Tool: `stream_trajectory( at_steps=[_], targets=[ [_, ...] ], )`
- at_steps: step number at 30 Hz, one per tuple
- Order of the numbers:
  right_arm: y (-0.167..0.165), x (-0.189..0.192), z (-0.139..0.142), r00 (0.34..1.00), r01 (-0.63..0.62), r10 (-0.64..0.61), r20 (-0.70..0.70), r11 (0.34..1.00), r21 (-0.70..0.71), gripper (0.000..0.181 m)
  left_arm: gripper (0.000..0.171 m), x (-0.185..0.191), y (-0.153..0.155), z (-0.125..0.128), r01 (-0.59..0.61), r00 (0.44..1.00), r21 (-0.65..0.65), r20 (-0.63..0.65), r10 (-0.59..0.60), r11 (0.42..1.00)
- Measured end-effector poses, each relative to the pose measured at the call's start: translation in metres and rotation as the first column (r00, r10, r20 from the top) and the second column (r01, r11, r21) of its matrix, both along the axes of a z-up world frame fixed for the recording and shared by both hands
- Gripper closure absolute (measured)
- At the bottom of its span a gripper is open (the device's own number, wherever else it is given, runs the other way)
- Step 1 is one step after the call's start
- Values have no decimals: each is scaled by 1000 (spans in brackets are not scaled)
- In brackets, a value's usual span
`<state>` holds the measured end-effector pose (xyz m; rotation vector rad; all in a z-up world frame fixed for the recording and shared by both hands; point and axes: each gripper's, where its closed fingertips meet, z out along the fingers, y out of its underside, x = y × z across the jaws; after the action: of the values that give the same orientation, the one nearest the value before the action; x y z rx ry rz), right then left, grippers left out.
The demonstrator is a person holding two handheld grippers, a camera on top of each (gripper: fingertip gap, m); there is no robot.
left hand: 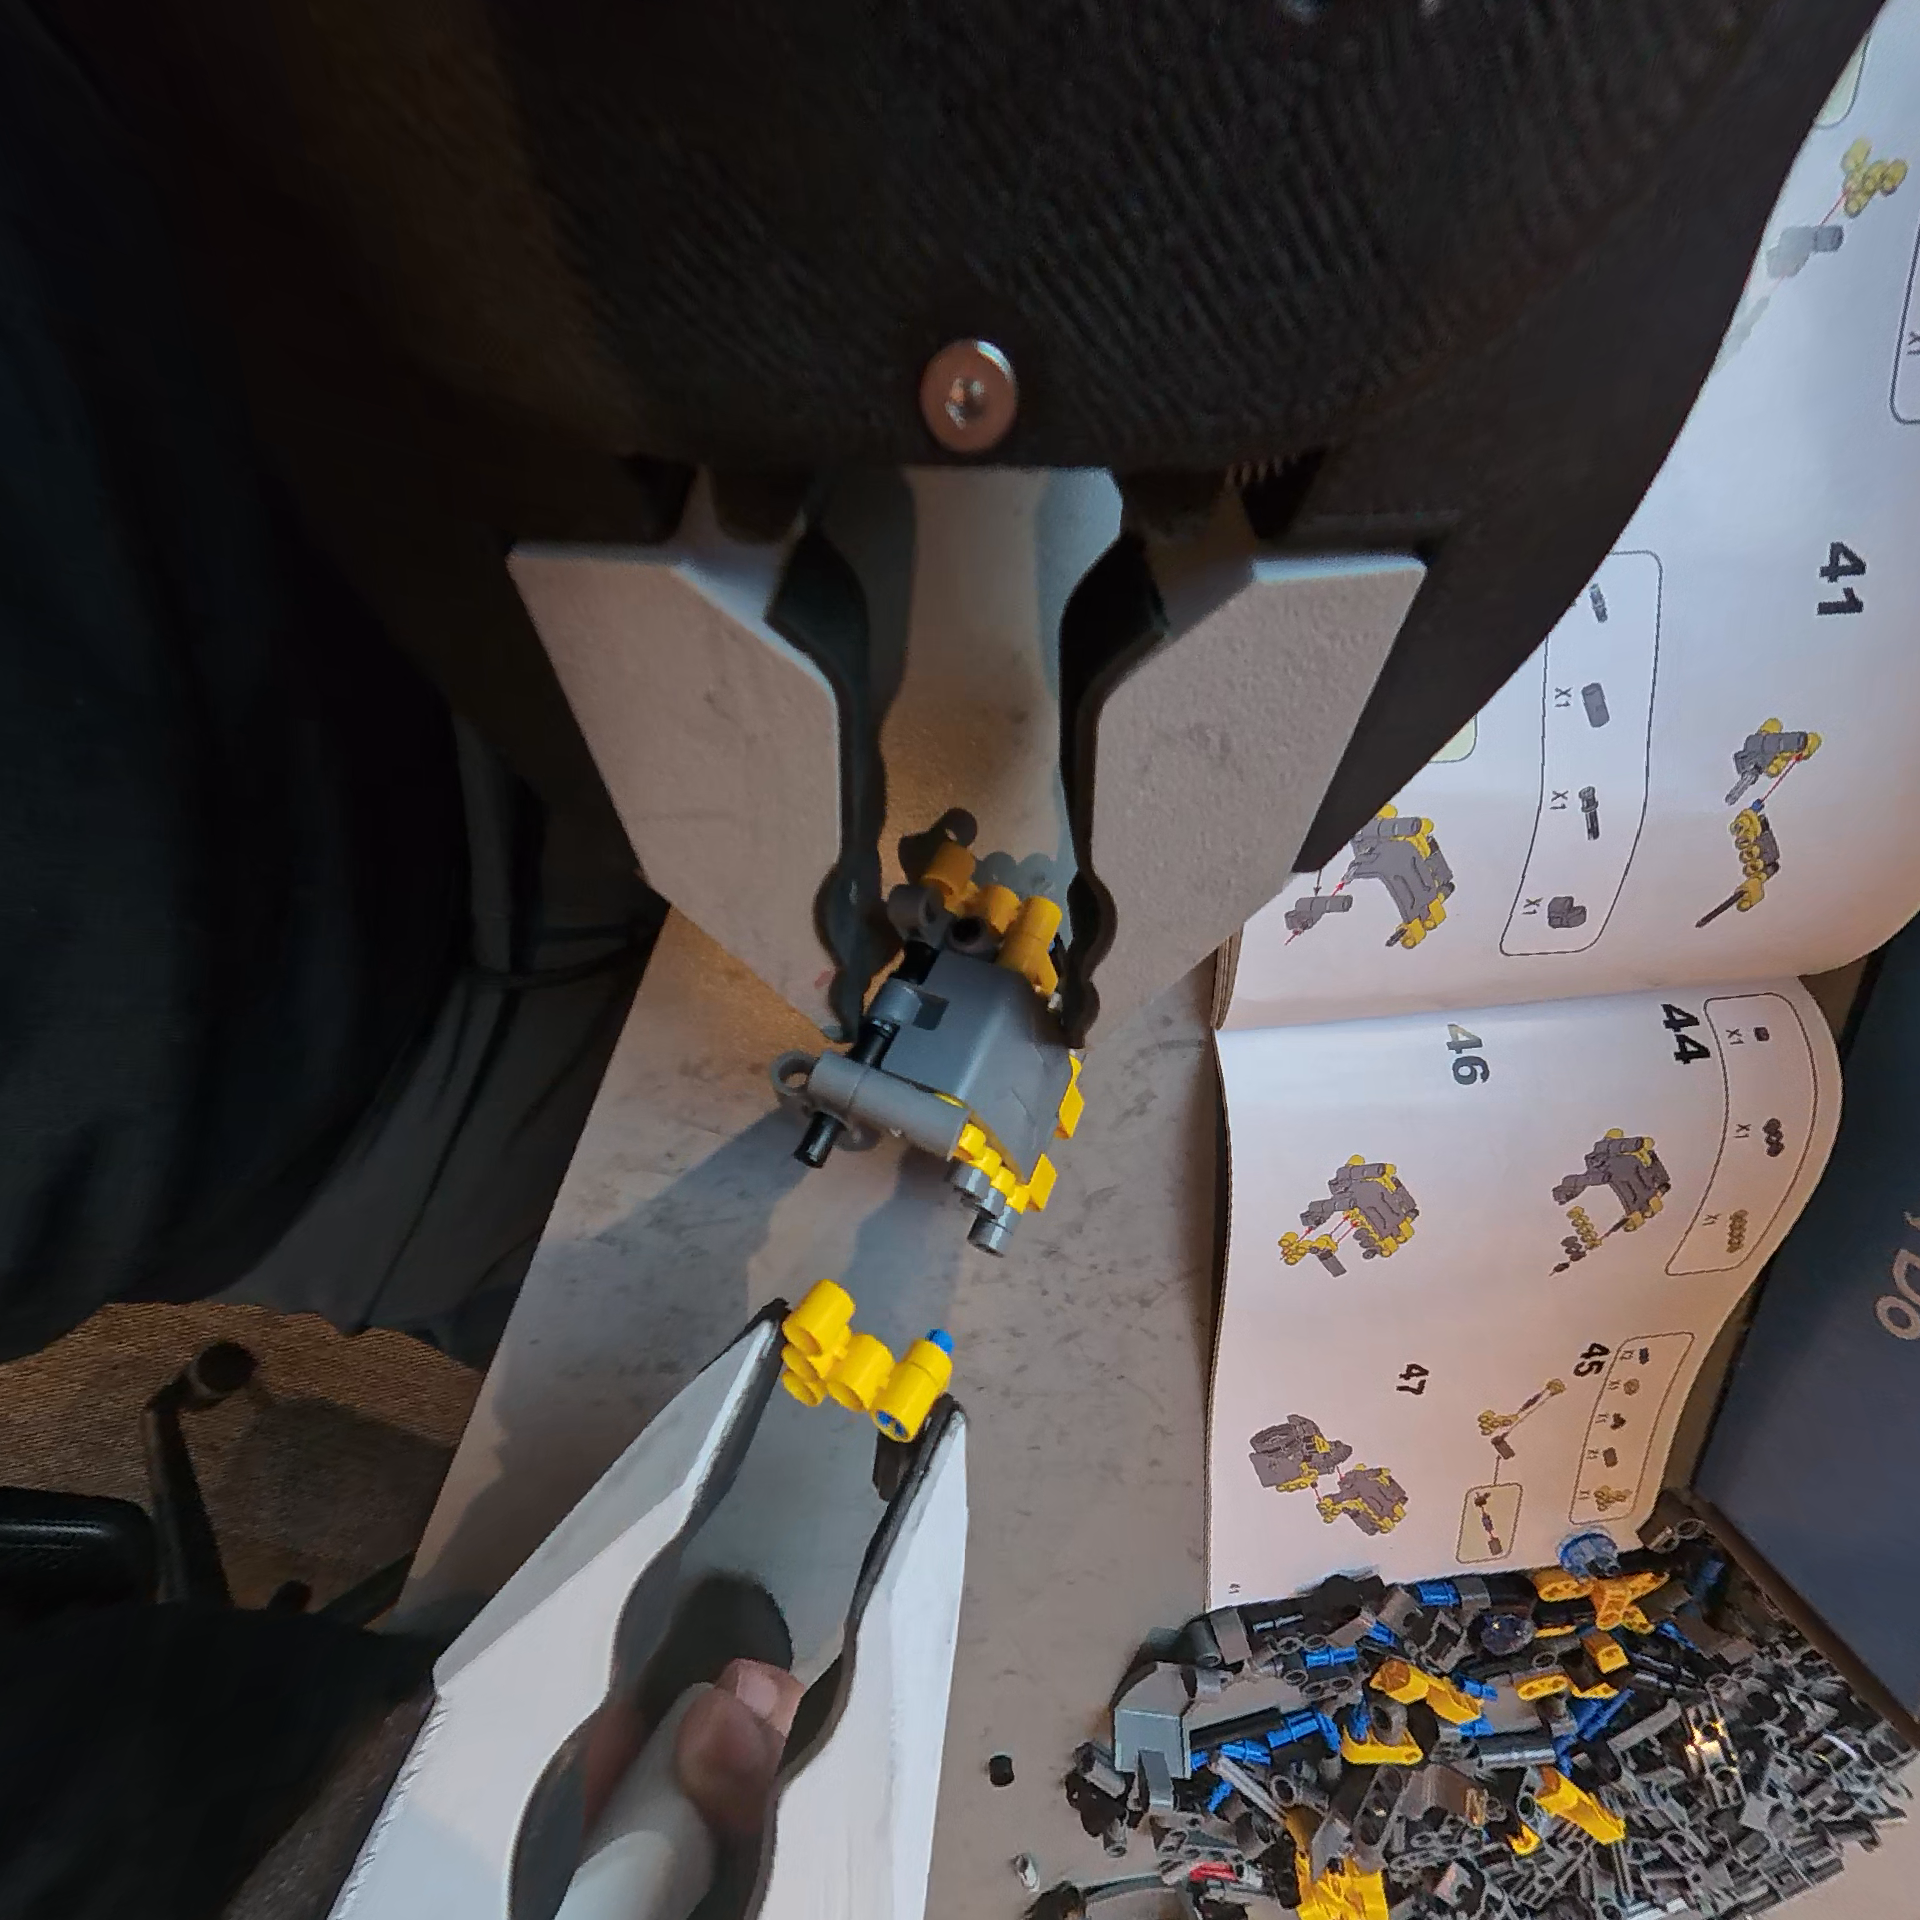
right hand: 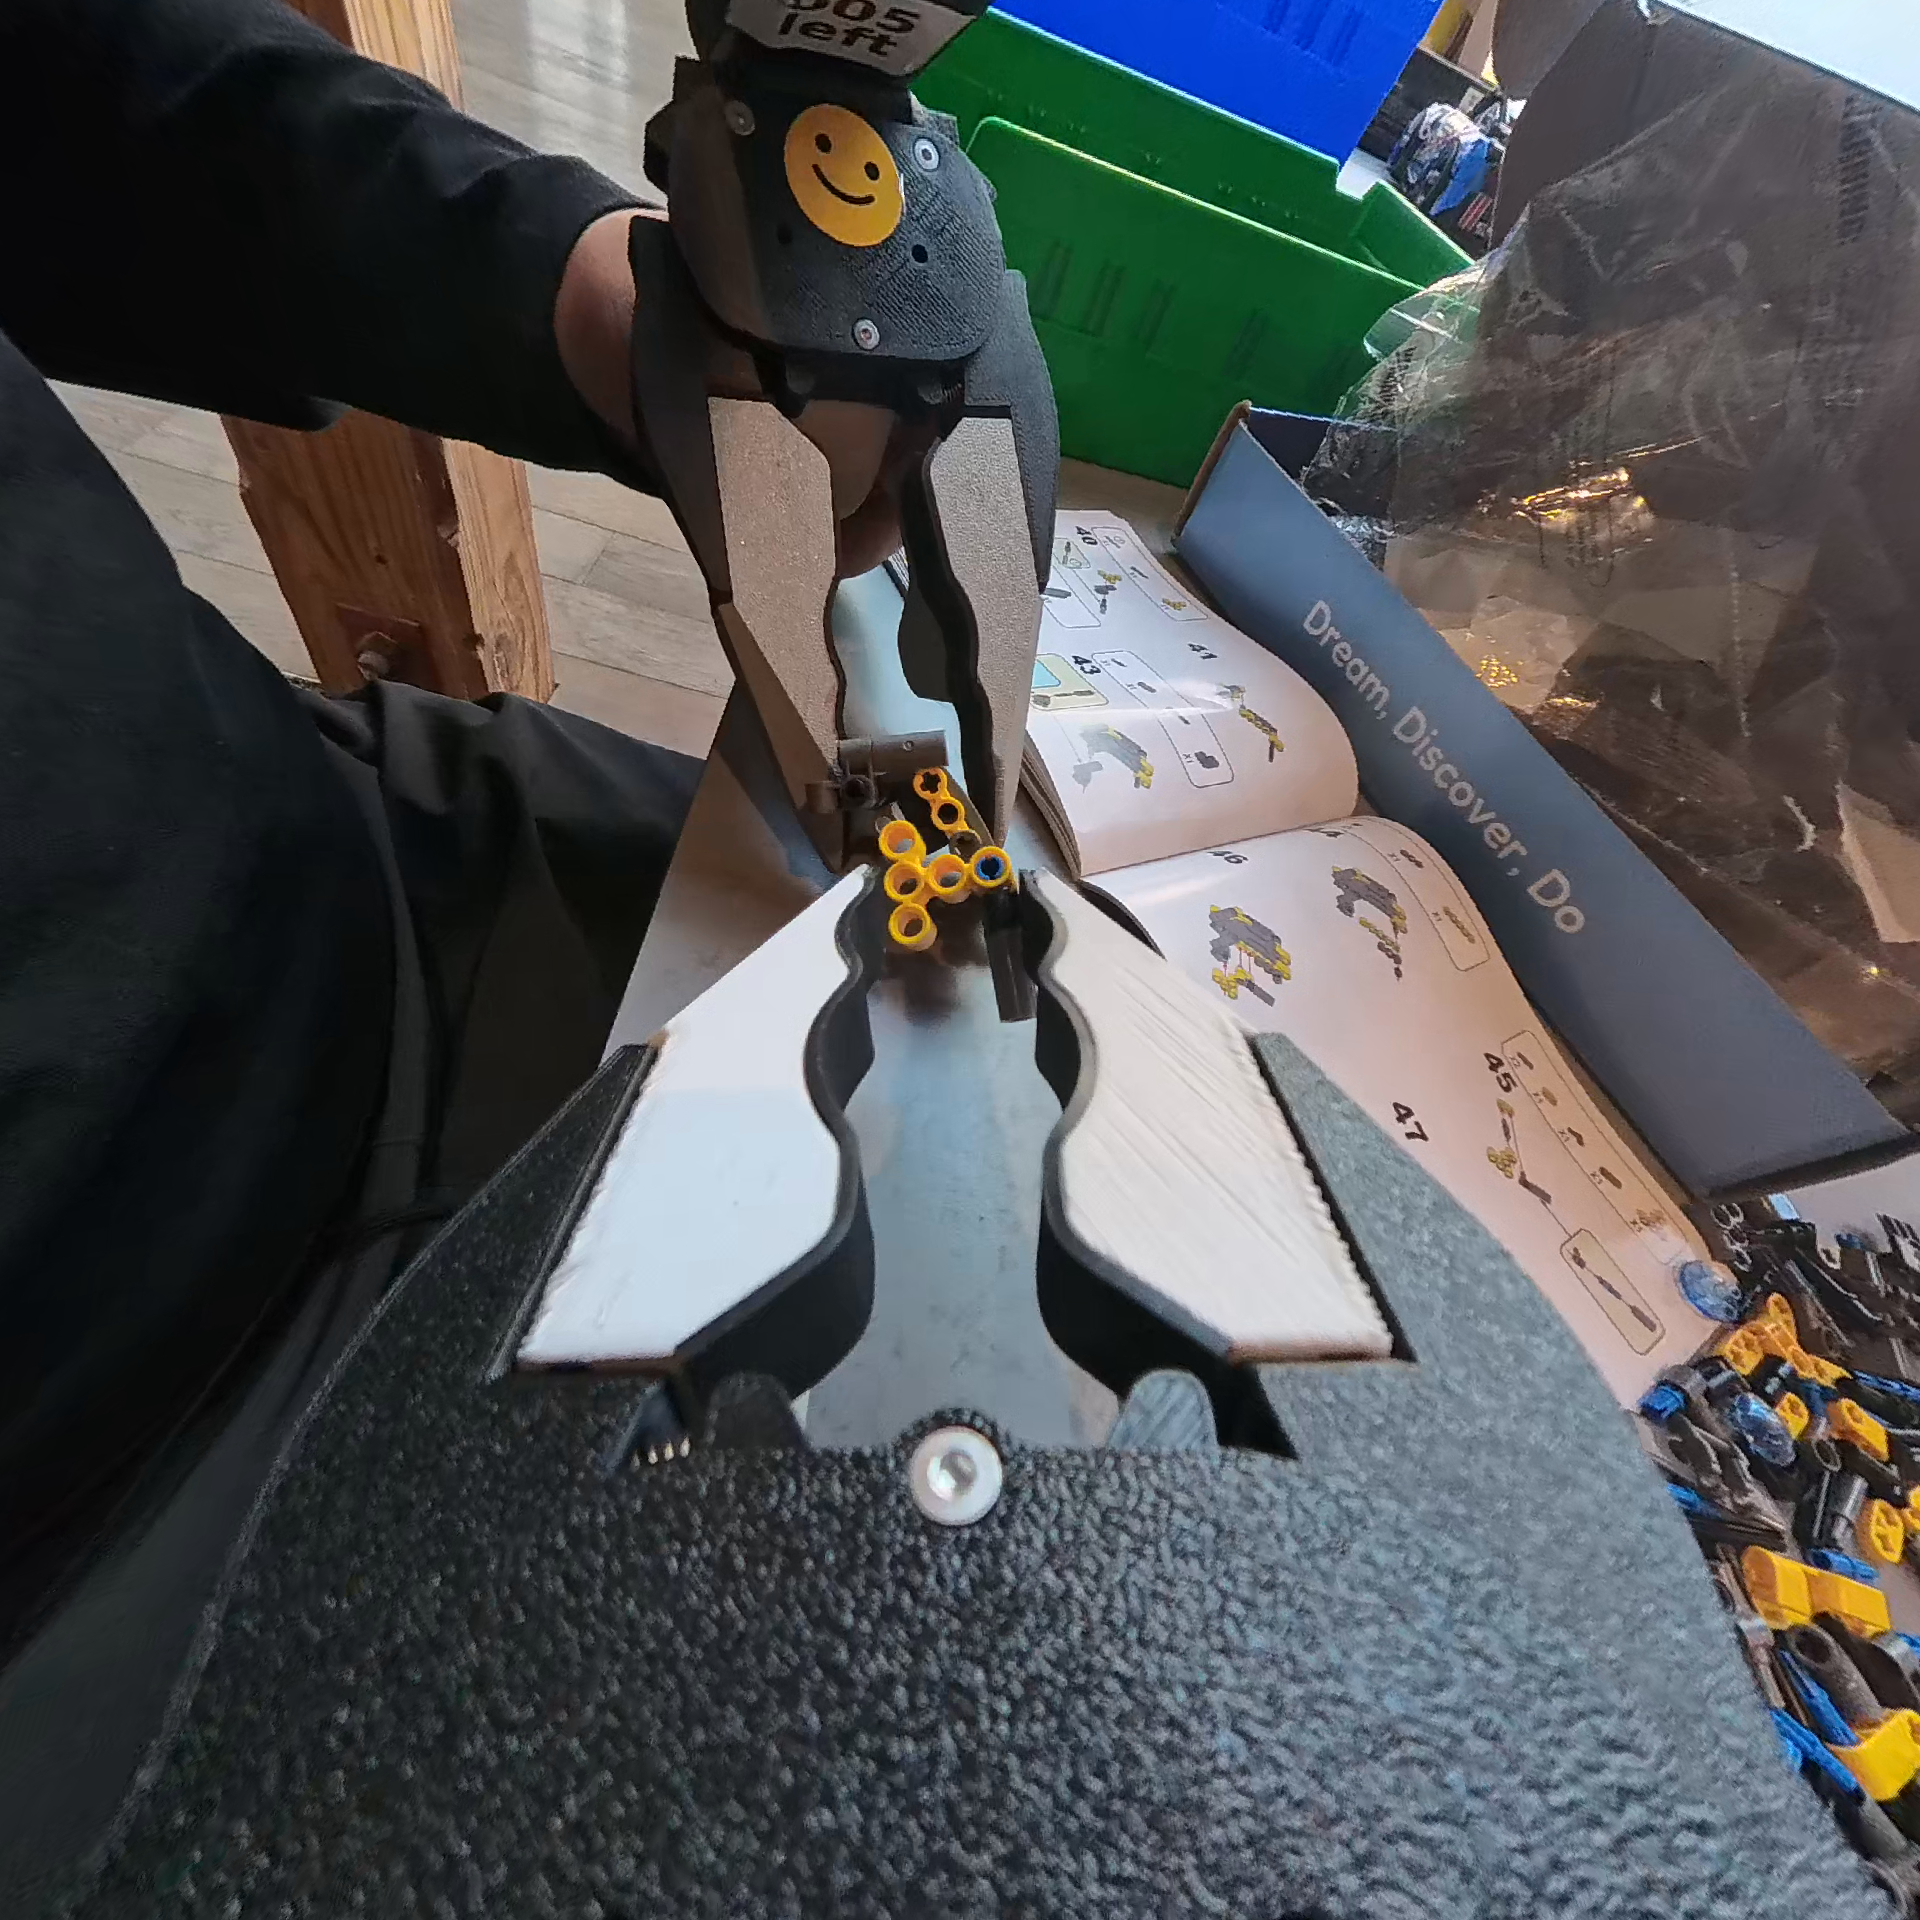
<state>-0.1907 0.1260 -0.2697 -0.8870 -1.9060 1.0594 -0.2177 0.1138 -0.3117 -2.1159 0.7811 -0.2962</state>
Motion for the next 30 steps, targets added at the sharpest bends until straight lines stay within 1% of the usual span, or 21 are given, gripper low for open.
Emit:
stream_trajectory(
  at_steps=[7,10,11,13,17,20,25,30],
  targets=[
    [-4,1,2,999,-26,27,-33,999,24,157,137,0,0,0,0,1000,2,-3,0,1000],
    [-10,2,6,994,-60,64,-85,997,54,157,137,1,-1,0,6,1000,-1,2,-6,1000],
    [-13,3,9,989,-80,89,-121,994,79,157,137,1,-1,0,8,1000,-3,5,-8,1000],
    [-19,4,11,968,-113,149,-200,977,182,157,137,1,-1,0,9,1000,-7,10,-9,1000],
    [-26,4,-6,961,-124,205,-186,919,374,157,136,1,-1,0,11,1000,-15,21,-11,1000],
    [-29,2,-11,954,-120,231,-190,878,464,157,137,2,-3,0,27,999,-14,22,-27,1000],
    [-30,1,-9,954,-115,225,-197,885,451,157,137,4,-8,0,54,998,-16,31,-53,998],
    [-35,0,-7,959,-131,215,-185,915,383,158,137,6,-13,1,90,995,-22,45,-89,996]
  ],
)
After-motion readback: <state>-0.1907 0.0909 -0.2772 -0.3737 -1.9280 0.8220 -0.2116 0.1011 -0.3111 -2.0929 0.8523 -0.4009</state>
